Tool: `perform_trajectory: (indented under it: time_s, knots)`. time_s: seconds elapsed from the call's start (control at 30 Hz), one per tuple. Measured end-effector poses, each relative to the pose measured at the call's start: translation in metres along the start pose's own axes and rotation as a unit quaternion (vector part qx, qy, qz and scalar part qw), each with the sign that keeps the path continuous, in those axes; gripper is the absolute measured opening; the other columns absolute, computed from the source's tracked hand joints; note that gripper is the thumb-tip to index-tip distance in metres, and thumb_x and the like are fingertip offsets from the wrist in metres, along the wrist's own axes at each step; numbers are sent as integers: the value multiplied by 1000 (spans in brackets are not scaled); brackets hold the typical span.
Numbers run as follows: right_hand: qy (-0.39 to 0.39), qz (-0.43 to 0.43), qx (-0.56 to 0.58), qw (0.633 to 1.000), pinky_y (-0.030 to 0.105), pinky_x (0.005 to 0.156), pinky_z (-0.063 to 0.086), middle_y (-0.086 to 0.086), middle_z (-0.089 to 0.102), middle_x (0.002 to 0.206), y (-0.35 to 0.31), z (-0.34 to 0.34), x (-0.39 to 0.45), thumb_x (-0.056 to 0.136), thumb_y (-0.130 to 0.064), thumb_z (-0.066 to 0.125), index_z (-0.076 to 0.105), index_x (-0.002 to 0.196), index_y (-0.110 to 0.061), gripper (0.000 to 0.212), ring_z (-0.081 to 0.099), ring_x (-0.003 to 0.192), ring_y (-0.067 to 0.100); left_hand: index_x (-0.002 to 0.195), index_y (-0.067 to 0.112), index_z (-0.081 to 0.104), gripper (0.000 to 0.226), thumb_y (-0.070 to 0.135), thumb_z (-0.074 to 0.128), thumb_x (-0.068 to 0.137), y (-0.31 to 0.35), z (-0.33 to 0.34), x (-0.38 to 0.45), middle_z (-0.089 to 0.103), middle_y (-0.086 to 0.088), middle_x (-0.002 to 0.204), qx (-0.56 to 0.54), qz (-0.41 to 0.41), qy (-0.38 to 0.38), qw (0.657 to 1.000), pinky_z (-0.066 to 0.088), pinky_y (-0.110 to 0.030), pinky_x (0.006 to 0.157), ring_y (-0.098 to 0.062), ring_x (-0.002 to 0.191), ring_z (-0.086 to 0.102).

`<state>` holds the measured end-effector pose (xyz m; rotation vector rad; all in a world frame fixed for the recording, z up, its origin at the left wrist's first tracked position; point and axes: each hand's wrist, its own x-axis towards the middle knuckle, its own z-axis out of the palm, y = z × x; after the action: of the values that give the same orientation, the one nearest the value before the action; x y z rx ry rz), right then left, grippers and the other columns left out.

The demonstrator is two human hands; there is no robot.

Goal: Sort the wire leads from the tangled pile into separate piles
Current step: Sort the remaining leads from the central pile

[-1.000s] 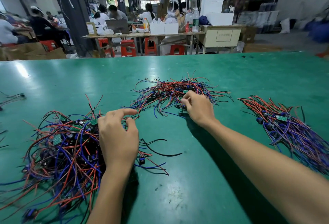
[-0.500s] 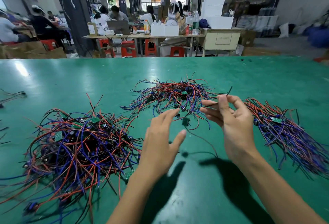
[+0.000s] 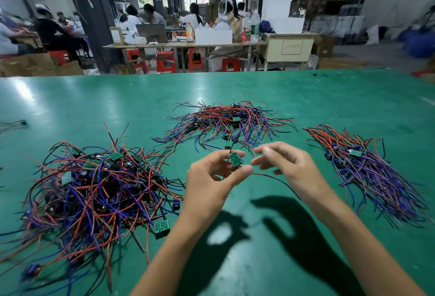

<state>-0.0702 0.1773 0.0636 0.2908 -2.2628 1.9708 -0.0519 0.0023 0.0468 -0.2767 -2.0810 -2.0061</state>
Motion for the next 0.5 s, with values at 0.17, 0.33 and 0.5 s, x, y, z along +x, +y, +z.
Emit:
perform_trajectory:
  time_s: [0.17,0.33,0.5]
  knots:
    - [-93,-25,-12,995,13,59,46,4,76,74,-2,11,-9,91,-38,59,74,95,-14,29,64,59,8,105,16,74,29,29,75,79,3,-7,3,77,0,80,-43,-46,23,998,49,-14,59,-7,61,65]
    - [-41,19,-43,998,18,58,46,4,77,76,17,6,0,104,-32,50,74,94,-22,28,62,61,13,118,20,71,28,33,70,92,17,-61,17,76,-2,87,221,41,245,943,55,-33,79,-19,78,69]
    - [5,56,-167,984,20,66,53,-6,75,75,50,27,17,96,-22,63,74,88,-26,14,68,67,6,124,0,60,47,35,63,92,18,-100,10,56,-28,118,554,-81,358,747,34,-51,97,-40,118,41]
